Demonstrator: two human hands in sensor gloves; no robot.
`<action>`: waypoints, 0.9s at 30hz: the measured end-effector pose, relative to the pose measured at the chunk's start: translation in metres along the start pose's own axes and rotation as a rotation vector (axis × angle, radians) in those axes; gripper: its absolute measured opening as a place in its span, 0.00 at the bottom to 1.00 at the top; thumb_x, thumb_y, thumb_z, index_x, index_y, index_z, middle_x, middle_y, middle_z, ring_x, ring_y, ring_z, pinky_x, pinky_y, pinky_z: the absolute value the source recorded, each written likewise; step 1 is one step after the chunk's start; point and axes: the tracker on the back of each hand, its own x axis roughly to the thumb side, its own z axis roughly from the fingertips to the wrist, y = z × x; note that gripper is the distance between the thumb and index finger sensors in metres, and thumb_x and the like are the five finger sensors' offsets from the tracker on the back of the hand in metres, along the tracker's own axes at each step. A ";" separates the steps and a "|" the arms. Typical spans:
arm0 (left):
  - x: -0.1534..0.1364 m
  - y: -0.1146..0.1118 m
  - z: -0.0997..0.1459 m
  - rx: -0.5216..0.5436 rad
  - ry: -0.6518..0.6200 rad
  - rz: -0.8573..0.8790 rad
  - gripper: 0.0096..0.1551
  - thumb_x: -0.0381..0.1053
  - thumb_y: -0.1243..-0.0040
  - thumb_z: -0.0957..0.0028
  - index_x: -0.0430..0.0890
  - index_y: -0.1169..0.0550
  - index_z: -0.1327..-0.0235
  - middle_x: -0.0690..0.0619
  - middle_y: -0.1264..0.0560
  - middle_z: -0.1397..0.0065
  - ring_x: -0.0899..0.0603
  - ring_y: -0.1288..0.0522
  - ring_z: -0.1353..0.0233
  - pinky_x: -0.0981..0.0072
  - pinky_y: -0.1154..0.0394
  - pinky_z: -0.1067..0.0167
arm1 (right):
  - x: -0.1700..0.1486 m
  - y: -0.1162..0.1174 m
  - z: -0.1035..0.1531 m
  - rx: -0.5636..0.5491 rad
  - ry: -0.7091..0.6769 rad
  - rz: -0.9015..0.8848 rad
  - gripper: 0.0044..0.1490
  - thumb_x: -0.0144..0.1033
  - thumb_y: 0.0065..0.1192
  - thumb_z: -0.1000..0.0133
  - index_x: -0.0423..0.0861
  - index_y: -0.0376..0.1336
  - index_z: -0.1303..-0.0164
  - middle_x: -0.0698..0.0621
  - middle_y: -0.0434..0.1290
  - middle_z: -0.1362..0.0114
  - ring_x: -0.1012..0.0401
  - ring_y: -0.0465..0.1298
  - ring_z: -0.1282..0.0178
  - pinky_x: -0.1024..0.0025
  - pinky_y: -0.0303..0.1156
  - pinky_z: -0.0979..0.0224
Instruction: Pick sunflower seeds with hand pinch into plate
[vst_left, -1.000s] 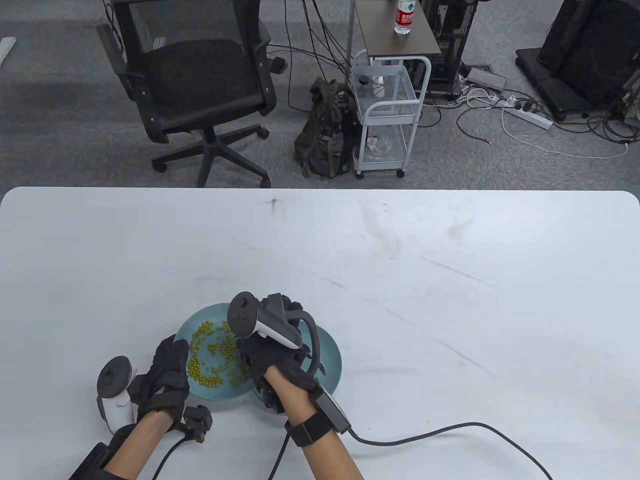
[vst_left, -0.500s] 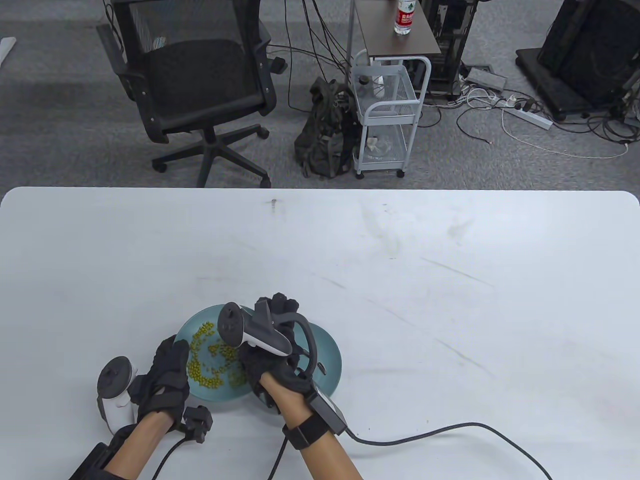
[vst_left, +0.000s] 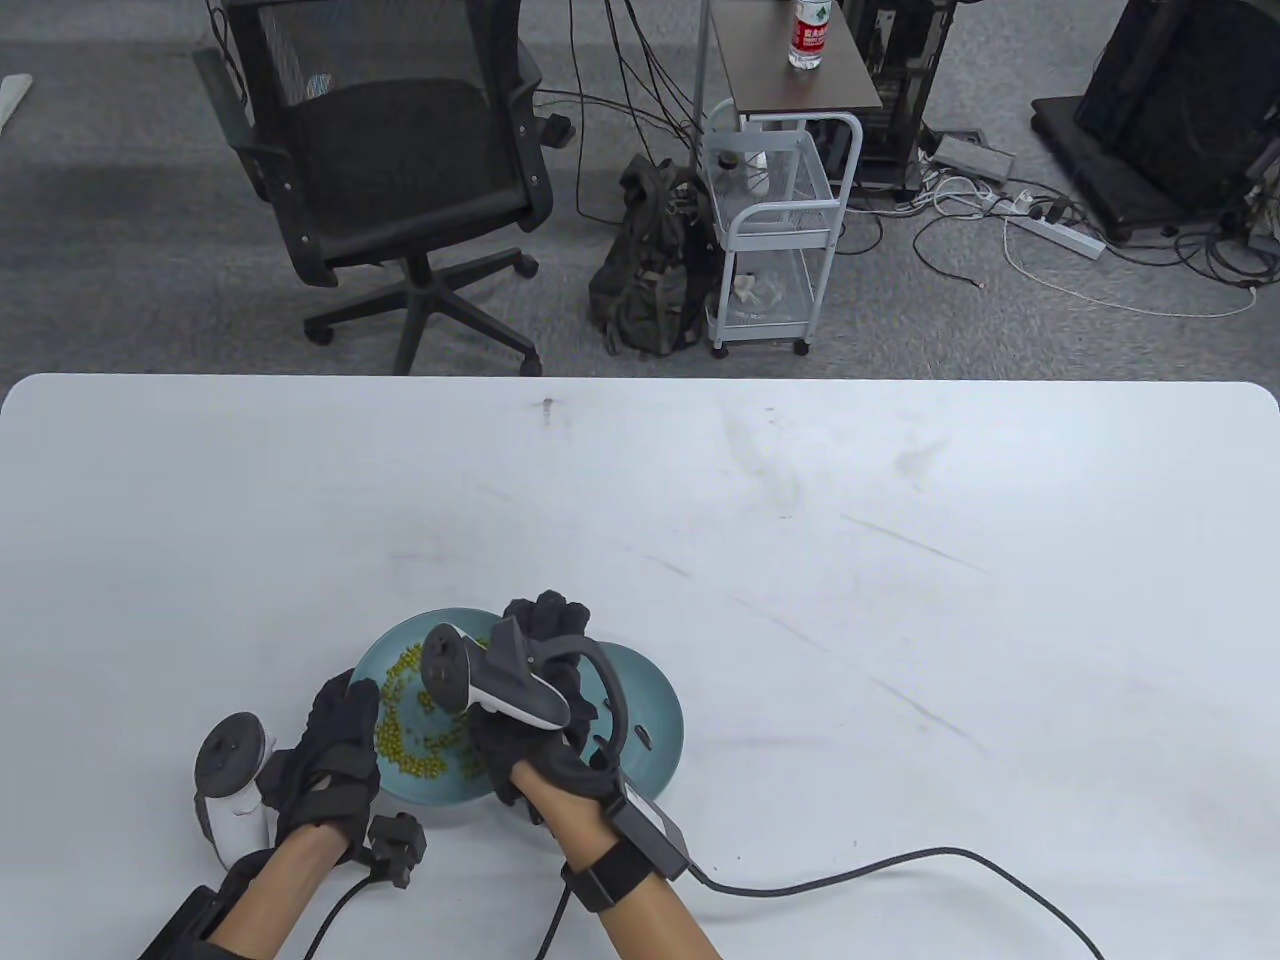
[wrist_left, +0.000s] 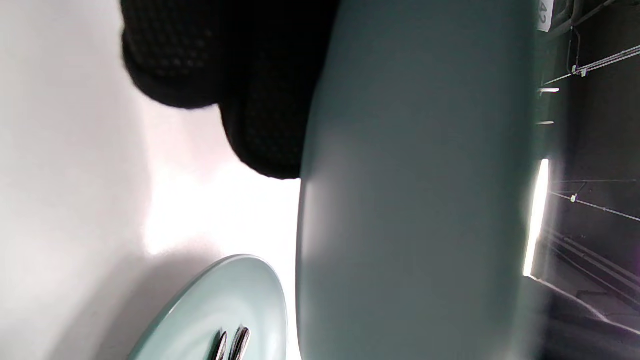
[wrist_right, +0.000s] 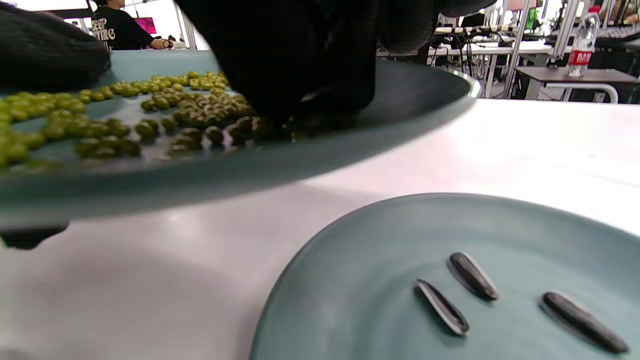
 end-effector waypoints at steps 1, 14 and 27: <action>0.000 0.000 0.000 -0.001 0.001 0.001 0.25 0.55 0.57 0.33 0.43 0.44 0.31 0.47 0.24 0.42 0.47 0.14 0.58 0.57 0.19 0.55 | 0.001 0.000 0.000 -0.003 -0.003 0.006 0.22 0.31 0.76 0.42 0.30 0.74 0.47 0.25 0.55 0.17 0.24 0.48 0.20 0.22 0.42 0.26; -0.002 -0.004 0.000 -0.016 0.007 0.002 0.25 0.55 0.57 0.33 0.44 0.44 0.31 0.48 0.24 0.41 0.48 0.14 0.58 0.58 0.19 0.55 | -0.002 0.002 0.001 -0.063 -0.012 -0.036 0.21 0.31 0.75 0.42 0.29 0.74 0.48 0.25 0.55 0.18 0.24 0.49 0.20 0.23 0.43 0.26; -0.002 -0.004 0.000 0.000 0.017 -0.006 0.25 0.54 0.56 0.33 0.43 0.43 0.31 0.47 0.24 0.42 0.47 0.14 0.58 0.57 0.19 0.56 | -0.005 -0.007 0.005 -0.104 -0.016 -0.093 0.21 0.30 0.74 0.41 0.29 0.74 0.48 0.25 0.55 0.18 0.24 0.49 0.20 0.23 0.43 0.26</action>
